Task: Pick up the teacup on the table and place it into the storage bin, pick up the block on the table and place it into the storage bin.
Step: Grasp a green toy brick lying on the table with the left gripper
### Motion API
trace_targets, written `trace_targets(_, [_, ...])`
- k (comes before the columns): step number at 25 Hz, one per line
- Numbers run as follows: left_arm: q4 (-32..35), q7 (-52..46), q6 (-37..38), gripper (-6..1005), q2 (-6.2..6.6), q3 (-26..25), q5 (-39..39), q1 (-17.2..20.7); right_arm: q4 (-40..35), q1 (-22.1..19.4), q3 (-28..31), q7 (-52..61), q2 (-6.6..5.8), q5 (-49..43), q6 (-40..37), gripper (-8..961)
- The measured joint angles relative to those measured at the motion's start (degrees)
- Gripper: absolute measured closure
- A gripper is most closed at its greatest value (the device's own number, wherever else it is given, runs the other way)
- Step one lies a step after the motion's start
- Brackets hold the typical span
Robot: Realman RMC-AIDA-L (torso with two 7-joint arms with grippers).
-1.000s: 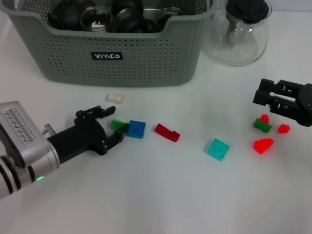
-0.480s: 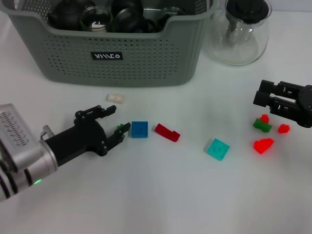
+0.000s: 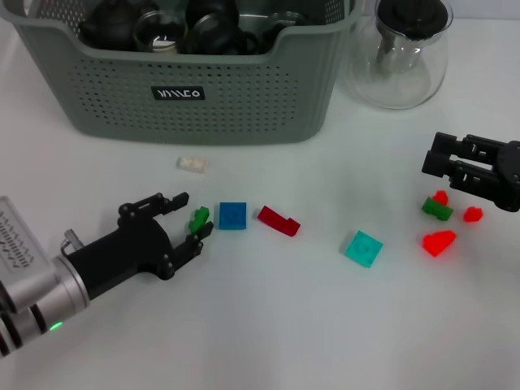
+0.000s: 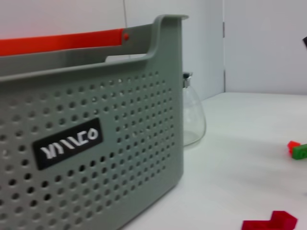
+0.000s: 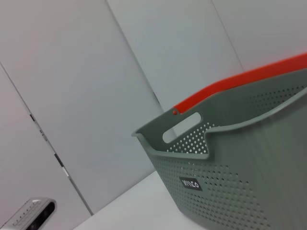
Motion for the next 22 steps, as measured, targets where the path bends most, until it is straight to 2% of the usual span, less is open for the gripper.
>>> trace_targets(10, [-1.6,0.2,-4.8,469,-0.01,-0.4,-0.4,-0.7,0.1,-0.1,0.0,-0.1,0.0,-0.4,0.2,405])
trace_targets(22, [-1.9,0.3,-5.4,468,-0.04,-0.4,-0.4,-1.2,0.2,0.1,0.1,0.0,0.0,-0.5,0.7,405])
